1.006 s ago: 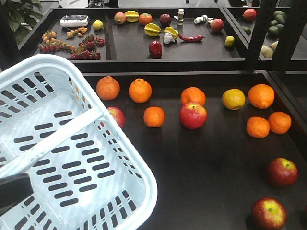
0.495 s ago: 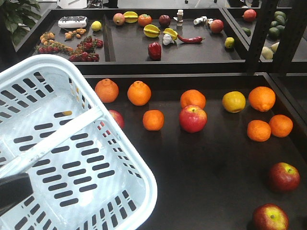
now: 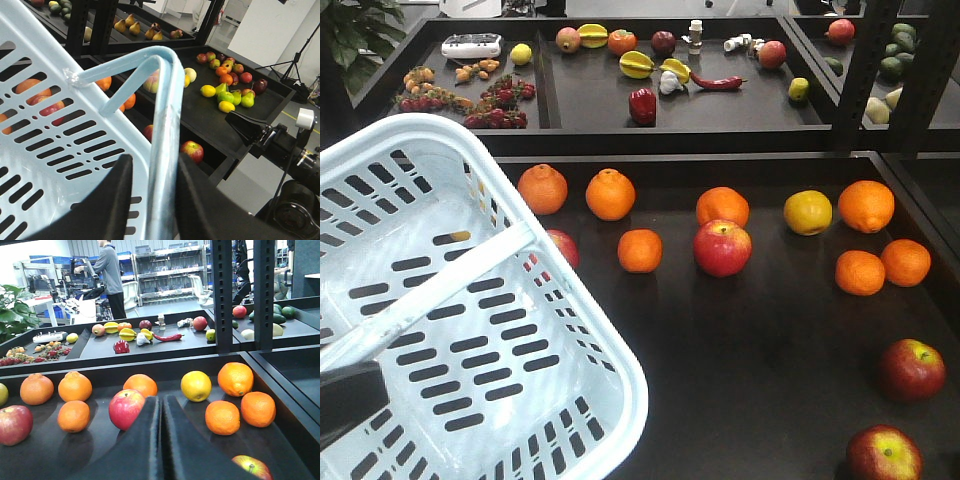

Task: Pick three apples into basket with both arms
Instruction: 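Stop the base in front of the fruit table, then lower the light-blue basket onto the table with the left gripper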

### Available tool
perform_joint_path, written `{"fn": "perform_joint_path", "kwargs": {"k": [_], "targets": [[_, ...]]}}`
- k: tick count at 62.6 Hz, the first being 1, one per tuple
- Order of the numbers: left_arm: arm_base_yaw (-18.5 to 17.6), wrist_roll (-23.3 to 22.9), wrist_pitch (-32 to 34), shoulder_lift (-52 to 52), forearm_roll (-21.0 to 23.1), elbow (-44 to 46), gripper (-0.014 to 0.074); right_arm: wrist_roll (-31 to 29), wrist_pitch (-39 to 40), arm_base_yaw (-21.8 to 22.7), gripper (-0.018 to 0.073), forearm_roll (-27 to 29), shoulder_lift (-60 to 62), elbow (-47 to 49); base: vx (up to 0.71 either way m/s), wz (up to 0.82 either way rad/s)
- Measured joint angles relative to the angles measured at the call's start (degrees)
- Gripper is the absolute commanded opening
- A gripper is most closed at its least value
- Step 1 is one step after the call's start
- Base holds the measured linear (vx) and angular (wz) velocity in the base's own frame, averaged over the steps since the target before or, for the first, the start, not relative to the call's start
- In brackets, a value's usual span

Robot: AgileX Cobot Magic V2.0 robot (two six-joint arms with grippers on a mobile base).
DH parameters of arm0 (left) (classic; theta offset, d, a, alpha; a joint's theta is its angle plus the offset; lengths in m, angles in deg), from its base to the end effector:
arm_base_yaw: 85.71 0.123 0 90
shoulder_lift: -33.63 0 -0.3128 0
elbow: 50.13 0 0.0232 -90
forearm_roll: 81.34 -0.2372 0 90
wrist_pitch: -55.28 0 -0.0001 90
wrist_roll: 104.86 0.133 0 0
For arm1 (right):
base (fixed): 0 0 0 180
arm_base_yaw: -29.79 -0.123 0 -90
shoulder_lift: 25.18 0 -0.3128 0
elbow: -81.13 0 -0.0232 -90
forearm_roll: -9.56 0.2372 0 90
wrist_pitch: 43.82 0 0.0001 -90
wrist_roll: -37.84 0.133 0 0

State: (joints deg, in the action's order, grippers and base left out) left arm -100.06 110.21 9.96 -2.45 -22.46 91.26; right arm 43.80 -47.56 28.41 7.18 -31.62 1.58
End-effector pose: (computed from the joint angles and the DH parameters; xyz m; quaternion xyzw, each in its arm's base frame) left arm 0.0505 -0.0966 0.3697 0.2021 0.7373 -0.3894 0.5138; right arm 0.0572 0.0010 0.1983 0.0145 0.7053 0.0297 0.7082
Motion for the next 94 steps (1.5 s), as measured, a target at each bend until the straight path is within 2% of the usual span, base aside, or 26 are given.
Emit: {"fn": "perform_joint_path", "kwargs": {"k": [87, 94], "targets": [[0.0, 0.0, 2.18, 0.0, 0.17, 0.0, -0.0006, 0.0, 0.0, 0.0, -0.0005, 0.0, 0.0, 0.0, 0.0, 0.0], [0.0, 0.0, 2.7, 0.0, 1.43, 0.0, -0.0006, 0.0, 0.0, 0.0, -0.0005, 0.0, 0.0, 0.0, 0.0, 0.0]]}}
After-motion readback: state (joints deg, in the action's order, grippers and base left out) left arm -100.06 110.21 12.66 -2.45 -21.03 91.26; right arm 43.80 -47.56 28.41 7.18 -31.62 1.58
